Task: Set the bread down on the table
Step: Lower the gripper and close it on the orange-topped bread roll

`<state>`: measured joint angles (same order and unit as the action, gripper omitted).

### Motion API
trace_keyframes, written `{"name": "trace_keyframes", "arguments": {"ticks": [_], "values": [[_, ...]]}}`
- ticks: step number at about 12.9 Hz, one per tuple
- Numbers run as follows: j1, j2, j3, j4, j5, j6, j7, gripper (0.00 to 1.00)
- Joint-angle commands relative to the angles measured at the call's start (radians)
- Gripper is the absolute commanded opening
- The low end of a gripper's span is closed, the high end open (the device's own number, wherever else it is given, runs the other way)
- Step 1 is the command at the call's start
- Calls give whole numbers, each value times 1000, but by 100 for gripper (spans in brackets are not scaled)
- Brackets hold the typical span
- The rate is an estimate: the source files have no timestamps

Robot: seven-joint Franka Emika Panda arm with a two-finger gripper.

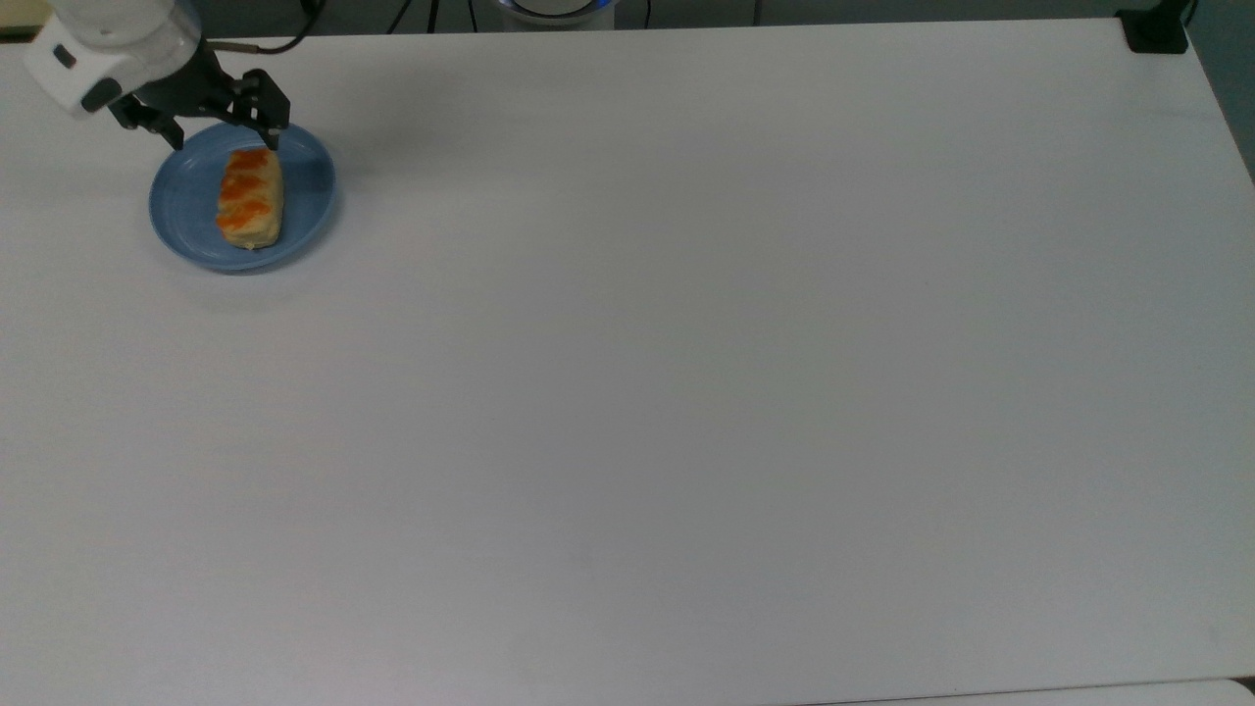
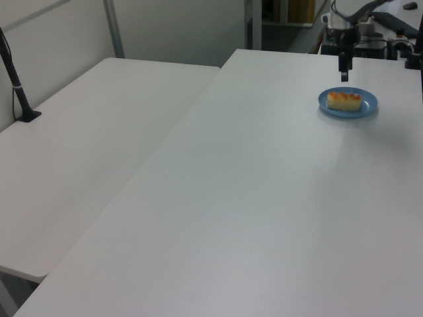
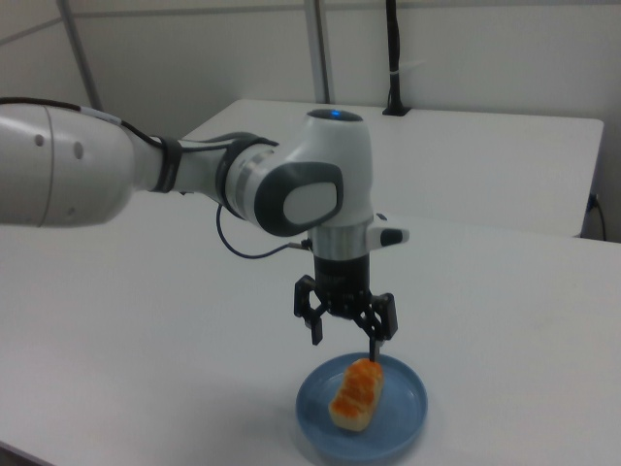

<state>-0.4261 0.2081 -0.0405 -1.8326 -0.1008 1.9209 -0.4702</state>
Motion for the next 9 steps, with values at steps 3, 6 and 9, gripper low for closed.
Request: {"name": "trace_keyframes", "arguments": {"ticks": [3, 6, 9], "values": [[-2, 85, 1, -37, -39, 125, -7, 100], [-2, 97, 1, -68, -63, 176, 4, 96], [-20, 100, 1, -92, -114, 193, 4, 89]]}}
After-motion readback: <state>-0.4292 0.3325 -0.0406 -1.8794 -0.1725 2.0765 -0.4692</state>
